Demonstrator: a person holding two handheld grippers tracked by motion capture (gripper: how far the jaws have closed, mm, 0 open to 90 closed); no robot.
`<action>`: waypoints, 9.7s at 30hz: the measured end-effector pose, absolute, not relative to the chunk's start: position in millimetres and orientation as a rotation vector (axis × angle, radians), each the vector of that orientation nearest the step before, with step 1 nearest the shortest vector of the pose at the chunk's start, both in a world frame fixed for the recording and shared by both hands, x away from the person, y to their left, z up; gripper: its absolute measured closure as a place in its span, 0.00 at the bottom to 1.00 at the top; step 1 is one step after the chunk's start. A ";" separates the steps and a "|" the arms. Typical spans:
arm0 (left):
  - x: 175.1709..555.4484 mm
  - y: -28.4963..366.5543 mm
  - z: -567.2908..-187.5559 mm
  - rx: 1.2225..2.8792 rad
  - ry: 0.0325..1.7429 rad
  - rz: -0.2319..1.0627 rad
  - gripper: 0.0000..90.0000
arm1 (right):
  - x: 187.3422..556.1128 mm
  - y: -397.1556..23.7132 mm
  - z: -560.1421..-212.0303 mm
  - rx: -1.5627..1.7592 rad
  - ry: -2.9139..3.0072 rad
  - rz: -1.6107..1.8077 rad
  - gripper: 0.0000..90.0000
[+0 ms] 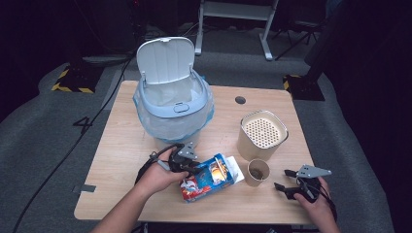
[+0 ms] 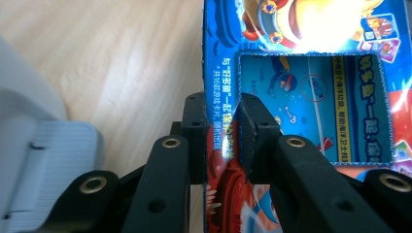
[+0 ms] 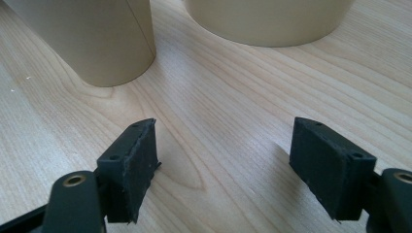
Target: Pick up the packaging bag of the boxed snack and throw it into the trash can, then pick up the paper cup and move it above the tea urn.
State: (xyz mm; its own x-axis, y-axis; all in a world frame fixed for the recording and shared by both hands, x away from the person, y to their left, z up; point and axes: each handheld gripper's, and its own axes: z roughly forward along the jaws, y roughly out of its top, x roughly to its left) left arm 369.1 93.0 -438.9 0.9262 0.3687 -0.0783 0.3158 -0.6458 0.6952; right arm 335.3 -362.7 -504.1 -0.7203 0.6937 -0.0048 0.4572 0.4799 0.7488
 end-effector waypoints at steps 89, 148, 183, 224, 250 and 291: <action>442.3 187.5 -234.6 1.512 0.691 0.598 0.84 | 335.3 -362.6 -504.2 0.974 2.423 1.087 0.29; 465.0 175.1 -264.4 1.726 0.887 0.737 0.81 | 335.3 -362.6 -504.2 0.973 2.423 1.087 0.29; 455.6 171.8 -275.6 1.655 1.000 0.772 0.77 | 335.3 -362.6 -504.1 0.974 2.423 1.086 0.29; 336.8 190.2 -313.1 1.874 0.528 0.389 0.47 | 330.0 -359.7 -504.2 1.042 2.393 1.044 0.18; 325.0 195.4 -434.3 2.047 0.616 0.228 0.42 | 317.1 -341.4 -488.3 0.877 2.566 1.042 0.36; 339.6 177.3 -504.0 2.267 0.754 0.282 0.23 | 333.5 -296.6 -487.9 0.800 2.415 1.303 0.22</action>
State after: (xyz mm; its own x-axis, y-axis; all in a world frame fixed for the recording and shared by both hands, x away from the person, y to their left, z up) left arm 339.6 177.3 -504.0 0.8050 0.5930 -0.0180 0.4357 -0.5704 0.6963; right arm 333.5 -296.6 -487.9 -0.8065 0.5911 0.0136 0.3361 0.4393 0.8331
